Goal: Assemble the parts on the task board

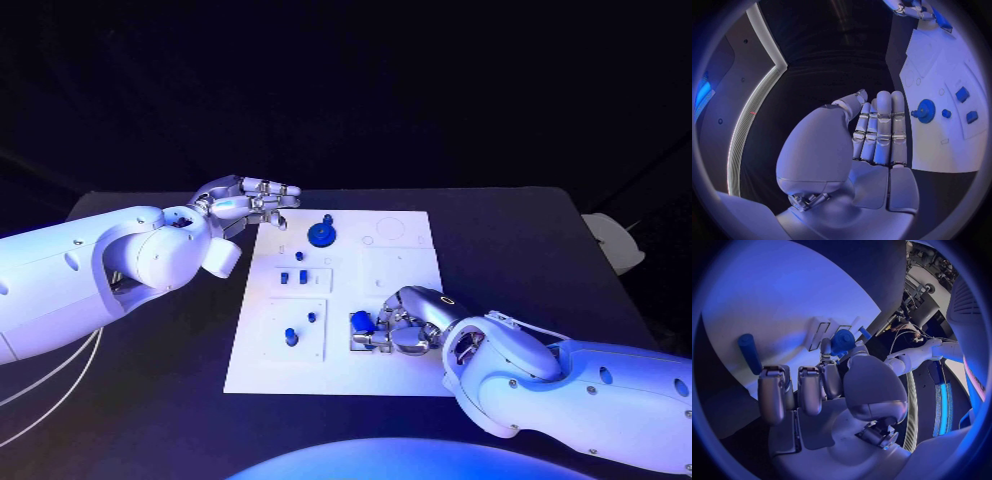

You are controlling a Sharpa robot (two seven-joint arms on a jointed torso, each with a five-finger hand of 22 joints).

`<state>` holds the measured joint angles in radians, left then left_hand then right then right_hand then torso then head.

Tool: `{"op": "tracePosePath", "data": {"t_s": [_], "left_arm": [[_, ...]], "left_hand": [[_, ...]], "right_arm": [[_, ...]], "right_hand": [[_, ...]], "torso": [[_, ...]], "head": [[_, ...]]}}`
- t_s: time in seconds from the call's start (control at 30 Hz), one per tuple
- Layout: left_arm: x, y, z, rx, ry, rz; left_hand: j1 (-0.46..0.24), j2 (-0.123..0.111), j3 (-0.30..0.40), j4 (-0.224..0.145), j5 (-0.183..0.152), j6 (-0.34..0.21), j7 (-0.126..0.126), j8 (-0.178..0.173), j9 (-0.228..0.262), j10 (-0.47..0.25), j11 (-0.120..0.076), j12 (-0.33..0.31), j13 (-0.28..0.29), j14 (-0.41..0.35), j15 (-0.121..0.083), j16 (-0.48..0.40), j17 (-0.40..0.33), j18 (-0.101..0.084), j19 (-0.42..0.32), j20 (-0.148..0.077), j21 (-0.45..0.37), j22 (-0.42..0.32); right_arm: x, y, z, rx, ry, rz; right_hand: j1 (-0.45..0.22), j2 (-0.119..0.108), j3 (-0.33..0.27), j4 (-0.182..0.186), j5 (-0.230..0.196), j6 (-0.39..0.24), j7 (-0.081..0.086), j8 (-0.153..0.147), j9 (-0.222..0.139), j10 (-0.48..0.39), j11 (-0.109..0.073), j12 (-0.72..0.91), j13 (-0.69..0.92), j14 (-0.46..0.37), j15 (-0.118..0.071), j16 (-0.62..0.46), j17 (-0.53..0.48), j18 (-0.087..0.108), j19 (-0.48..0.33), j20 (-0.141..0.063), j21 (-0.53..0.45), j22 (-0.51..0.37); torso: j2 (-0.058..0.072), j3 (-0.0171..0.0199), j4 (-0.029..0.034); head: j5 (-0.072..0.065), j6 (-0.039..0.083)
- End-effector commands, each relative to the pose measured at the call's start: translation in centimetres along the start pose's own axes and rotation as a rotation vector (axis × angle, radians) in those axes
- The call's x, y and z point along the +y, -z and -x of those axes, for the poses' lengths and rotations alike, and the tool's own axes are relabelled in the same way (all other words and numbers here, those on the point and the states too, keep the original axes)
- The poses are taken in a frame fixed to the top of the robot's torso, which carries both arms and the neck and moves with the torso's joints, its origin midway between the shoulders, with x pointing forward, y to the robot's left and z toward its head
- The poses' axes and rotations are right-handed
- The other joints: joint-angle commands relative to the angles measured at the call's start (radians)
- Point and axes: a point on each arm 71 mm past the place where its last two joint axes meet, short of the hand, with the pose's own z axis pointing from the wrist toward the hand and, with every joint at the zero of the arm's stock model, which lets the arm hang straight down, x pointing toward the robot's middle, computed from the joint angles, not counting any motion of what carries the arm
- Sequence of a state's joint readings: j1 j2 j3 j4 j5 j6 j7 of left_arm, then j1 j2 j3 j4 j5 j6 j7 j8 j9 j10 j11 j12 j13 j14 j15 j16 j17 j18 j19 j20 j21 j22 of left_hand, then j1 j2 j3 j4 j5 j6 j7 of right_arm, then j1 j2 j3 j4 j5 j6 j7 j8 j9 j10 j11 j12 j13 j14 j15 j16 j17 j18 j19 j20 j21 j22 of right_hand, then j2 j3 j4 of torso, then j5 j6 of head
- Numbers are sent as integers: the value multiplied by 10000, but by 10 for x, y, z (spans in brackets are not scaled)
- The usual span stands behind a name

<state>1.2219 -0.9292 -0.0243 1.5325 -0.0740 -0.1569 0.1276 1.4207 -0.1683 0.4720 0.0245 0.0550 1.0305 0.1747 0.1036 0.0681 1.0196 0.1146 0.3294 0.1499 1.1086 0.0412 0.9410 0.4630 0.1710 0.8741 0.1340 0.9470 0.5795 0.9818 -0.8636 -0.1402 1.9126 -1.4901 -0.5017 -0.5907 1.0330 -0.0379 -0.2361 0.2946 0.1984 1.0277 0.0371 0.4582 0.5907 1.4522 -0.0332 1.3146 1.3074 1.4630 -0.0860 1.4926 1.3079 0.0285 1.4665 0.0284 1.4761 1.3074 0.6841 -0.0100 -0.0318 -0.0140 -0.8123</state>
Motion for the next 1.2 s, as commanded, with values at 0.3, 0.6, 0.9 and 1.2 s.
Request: {"op": "tracePosePath", "data": {"t_s": [0.3, 0.6, 0.9, 1.2], "left_arm": [[-1, 0, -2, 161, 57, -34], [-1, 1, 0, 127, 53, -35], [-1, 2, 0, 132, 54, -32], [-1, 2, 0, 126, 53, -24]], "left_hand": [[-43, 85, -73, 15, -24, -81, 25, 45, 3, -107, 11, 43, 15, -56, -2, 54, -12, 126, 22, 23, -44, -15], [-43, 85, -73, 15, -24, -81, 25, 45, 3, -107, 11, 43, 15, -56, -2, 54, -12, 126, 22, 23, -44, -15], [-41, 95, -73, 18, -23, -86, 26, 47, 2, -115, 11, 53, 16, -60, -1, 56, -15, 127, 22, 25, -51, -19], [-42, 104, -71, 23, -23, -87, 26, 49, 3, -120, 12, 59, 16, -62, 0, 57, -16, 127, 23, 26, -55, -22]], "right_arm": [[3, 0, 1, -243, -29, 131], [7, 7, 3, -291, -97, 374], [4, 9, 3, -146, 127, 337], [3, 5, 2, -127, 346, 303]], "right_hand": [[-1123, -1251, 531, 46, -922, -107, 66, -120, 149, -182, 74, -335, 500, 739, -1, -134, 927, -38, 579, -18, -179, 2306], [-696, -565, 981, -7, 13, -29, 30, -90, 291, -79, 43, -201, 621, 767, -20, -85, 1029, -66, 636, -27, -53, 2345], [1037, 175, 1415, -383, 1526, 81, -65, -79, 430, 78, -43, 29, 818, 790, -91, -29, 1137, -99, 701, -89, 100, 2390], [2041, 467, 1880, -795, 1176, 202, -191, -92, 478, 238, -159, 284, 1017, 806, -187, 14, 1217, -128, 758, -171, 237, 2429]], "torso": [[-4, 1, -5], [-2, 9, -10], [-1, 8, -4], [1, 0, 4]], "head": [[-12, -7], [22, -10], [43, -30], [43, -48]]}}
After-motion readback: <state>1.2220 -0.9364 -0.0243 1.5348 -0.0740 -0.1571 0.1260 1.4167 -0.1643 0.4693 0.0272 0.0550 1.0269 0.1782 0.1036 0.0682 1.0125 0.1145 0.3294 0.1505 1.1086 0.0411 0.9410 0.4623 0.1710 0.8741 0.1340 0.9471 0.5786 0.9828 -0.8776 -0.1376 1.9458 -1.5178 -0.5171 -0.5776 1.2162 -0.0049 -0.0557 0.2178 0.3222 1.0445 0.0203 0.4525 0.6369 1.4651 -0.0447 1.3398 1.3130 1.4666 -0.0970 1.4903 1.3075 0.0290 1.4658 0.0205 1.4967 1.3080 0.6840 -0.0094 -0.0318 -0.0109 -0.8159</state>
